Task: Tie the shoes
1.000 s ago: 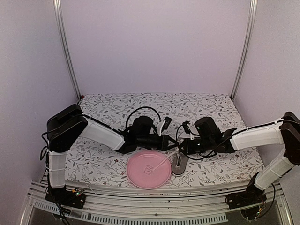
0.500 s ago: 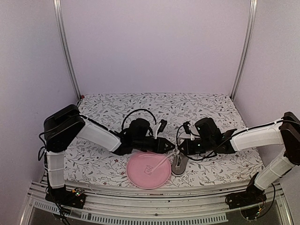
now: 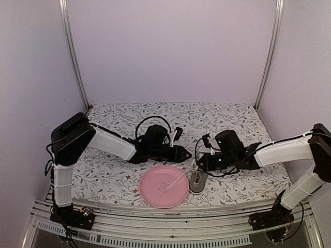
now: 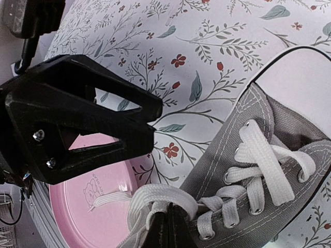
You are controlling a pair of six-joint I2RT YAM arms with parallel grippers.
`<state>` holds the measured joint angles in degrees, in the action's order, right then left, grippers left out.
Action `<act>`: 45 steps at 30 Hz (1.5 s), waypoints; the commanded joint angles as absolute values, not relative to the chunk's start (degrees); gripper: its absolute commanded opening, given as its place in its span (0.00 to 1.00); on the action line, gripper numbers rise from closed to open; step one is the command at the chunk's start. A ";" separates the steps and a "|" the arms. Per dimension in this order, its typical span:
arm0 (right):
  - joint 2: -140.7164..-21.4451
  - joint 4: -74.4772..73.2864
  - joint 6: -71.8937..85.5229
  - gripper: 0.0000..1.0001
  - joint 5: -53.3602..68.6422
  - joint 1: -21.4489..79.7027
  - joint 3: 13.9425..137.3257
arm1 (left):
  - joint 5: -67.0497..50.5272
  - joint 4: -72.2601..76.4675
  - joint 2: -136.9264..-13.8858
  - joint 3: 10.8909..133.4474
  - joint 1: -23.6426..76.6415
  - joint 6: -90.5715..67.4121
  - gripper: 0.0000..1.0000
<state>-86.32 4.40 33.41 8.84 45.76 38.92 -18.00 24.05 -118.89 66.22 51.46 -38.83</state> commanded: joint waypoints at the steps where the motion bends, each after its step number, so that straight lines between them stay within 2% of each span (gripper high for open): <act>1: -85.43 4.15 33.54 0.02 7.65 46.14 38.02 | -22.13 21.92 -121.25 68.27 51.39 -37.25 0.32; 30: -86.02 3.49 33.45 0.02 7.47 46.14 38.79 | -32.73 35.30 -123.69 65.83 51.77 -40.67 0.33; 38: -85.91 3.54 33.57 0.02 7.38 46.06 38.98 | -35.17 38.36 -125.36 65.94 51.99 -42.63 0.26; 45: -85.87 3.73 33.58 0.02 7.21 46.07 39.11 | -36.33 39.82 -126.43 65.86 51.99 -43.88 0.25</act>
